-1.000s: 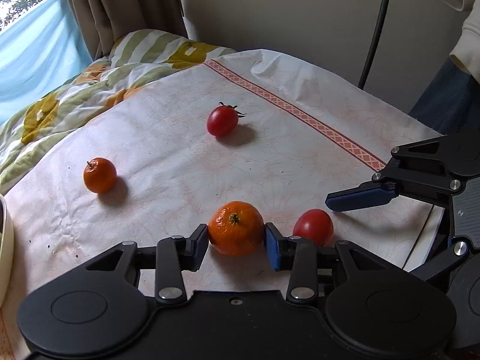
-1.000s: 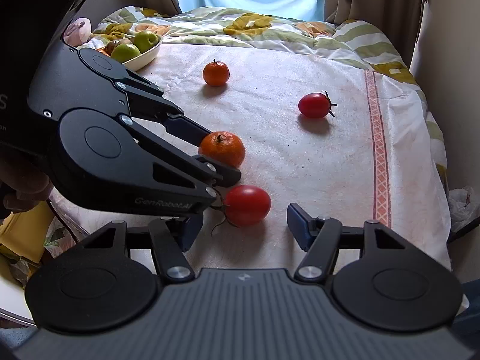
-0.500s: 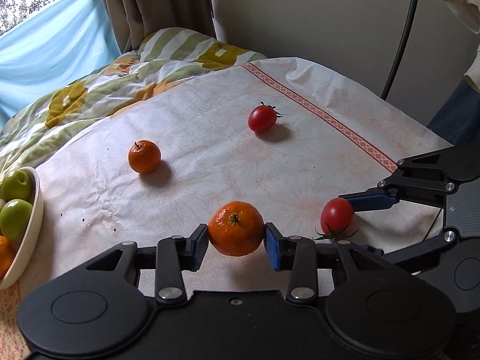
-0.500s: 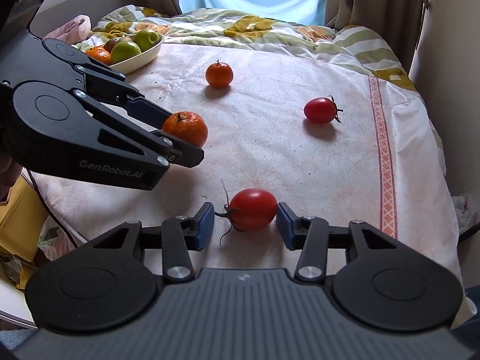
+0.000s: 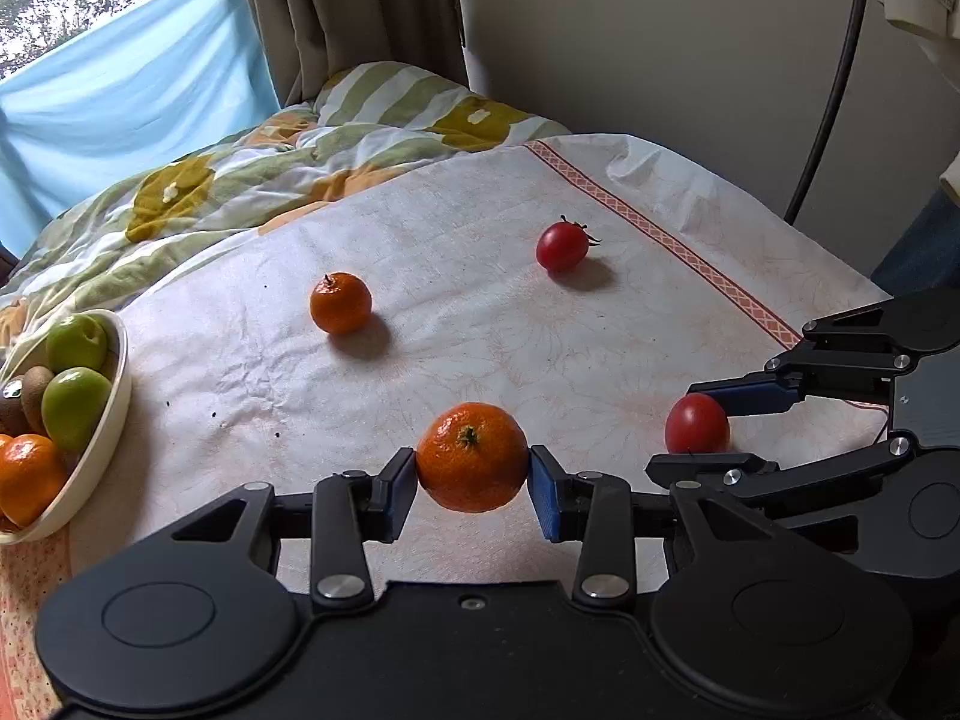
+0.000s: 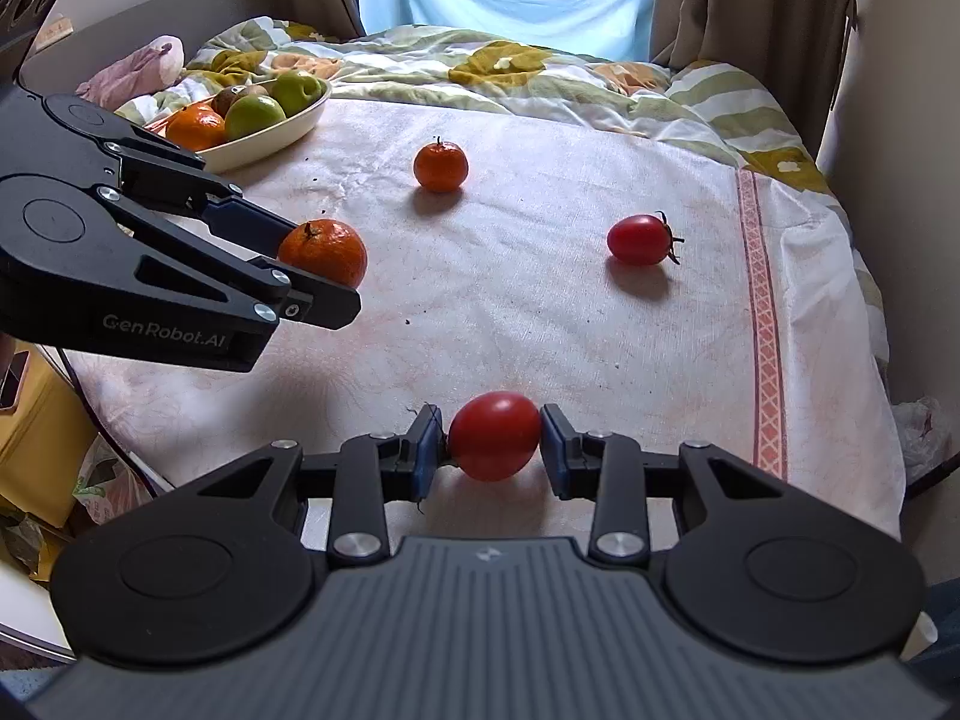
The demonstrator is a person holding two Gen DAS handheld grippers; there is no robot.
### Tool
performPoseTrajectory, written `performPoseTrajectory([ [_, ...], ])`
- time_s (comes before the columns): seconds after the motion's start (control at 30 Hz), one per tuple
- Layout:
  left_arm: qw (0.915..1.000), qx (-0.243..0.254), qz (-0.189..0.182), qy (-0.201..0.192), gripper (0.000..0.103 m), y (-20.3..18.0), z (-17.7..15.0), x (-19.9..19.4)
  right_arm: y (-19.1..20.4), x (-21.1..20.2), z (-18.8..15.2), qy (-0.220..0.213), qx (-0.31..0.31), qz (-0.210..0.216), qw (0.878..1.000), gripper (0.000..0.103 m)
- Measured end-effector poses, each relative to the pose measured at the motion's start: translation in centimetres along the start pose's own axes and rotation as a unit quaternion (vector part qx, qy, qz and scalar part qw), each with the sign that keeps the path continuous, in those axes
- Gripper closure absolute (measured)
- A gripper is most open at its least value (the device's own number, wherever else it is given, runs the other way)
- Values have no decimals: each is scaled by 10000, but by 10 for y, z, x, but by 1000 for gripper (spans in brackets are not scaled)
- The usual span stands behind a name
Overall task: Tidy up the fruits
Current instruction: 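Carry the mandarin and tomato to the duck bowl with both tools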
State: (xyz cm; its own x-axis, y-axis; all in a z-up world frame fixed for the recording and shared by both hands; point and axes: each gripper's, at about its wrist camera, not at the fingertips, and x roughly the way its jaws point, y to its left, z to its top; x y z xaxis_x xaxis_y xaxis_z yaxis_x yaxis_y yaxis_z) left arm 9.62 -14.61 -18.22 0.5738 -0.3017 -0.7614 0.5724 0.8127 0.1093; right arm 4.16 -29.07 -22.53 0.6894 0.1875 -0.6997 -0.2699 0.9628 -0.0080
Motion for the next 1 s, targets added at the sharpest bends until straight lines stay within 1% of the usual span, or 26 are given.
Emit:
performPoseTrajectory([
  [0.2, 9993, -246, 232, -125, 59, 15, 1, -20, 5, -10, 15, -121, -121, 57, 9998, 53],
  [0.37, 9975, -504, 441, -237, 59, 35, 5, -42, 13, -19, 40, -279, -299, 137, 9991, 53],
  [0.5, 9944, -825, 594, -299, 59, 54, 7, -63, 24, -25, 67, -352, -416, 260, 9982, 53],
  [0.67, 9885, -1223, 819, -360, 59, 88, 6, -85, 42, -25, 105, -441, -529, 432, 9967, 53],
  [0.8, 9830, -1535, 937, -381, 59, 122, 3, -93, 59, -17, 135, -518, -555, 566, 9955, 53],
  [0.87, 9788, -1783, 932, -389, 59, 143, 1, -95, 69, -11, 149, -558, -571, 624, 9949, 53],
  [1.0, 9712, -2054, 1122, -438, 59, 176, -1, -99, 91, 5, 178, -571, -596, 741, 9938, 53],
])
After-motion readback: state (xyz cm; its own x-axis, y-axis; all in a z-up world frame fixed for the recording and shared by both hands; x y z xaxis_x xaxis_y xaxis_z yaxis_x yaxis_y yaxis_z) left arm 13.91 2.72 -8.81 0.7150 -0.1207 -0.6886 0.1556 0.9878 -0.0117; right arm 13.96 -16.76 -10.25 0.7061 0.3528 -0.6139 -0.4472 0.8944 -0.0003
